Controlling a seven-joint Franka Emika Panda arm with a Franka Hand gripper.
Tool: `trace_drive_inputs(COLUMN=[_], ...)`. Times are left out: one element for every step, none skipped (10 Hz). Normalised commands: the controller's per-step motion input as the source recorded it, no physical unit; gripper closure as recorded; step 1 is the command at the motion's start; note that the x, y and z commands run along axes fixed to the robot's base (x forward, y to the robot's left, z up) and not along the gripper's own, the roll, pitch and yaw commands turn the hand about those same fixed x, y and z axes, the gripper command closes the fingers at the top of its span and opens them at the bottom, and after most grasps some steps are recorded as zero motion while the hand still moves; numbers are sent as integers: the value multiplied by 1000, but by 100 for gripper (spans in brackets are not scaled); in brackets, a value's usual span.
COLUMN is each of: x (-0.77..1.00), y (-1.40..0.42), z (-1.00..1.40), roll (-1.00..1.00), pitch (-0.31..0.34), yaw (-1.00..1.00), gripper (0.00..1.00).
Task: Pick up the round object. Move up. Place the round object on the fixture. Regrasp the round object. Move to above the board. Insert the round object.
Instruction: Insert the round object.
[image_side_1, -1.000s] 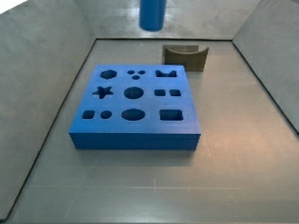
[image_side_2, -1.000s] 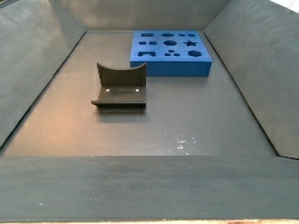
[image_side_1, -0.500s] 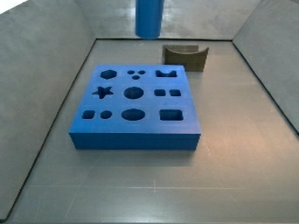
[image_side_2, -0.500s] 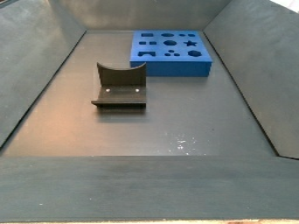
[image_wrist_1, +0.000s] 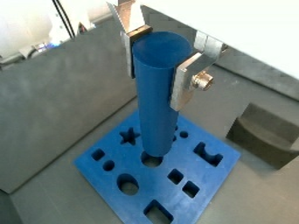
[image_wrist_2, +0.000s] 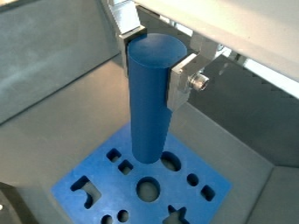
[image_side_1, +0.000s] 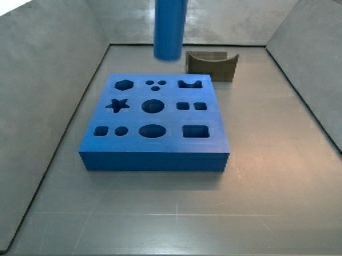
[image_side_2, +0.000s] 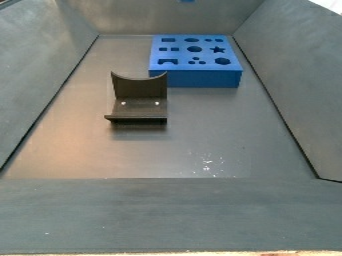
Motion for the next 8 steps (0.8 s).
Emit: trace_drive_inputs(x=[0, -97, -200, -223, -226, -234, -211, -83], y=[260, 349, 349, 320, 211, 100, 34, 0], z=[-857, -789, -760, -714, -617, -554, -506, -449], roll=[-160, -199, -220, -244, -283, -304, -317, -330], pitch=[-74, -83, -87, -91, -103, -121, -124, -99], yaw=[0, -60, -106, -111, -91, -94, -91, -86], gripper=[100, 100, 100, 100, 100, 100, 100, 100])
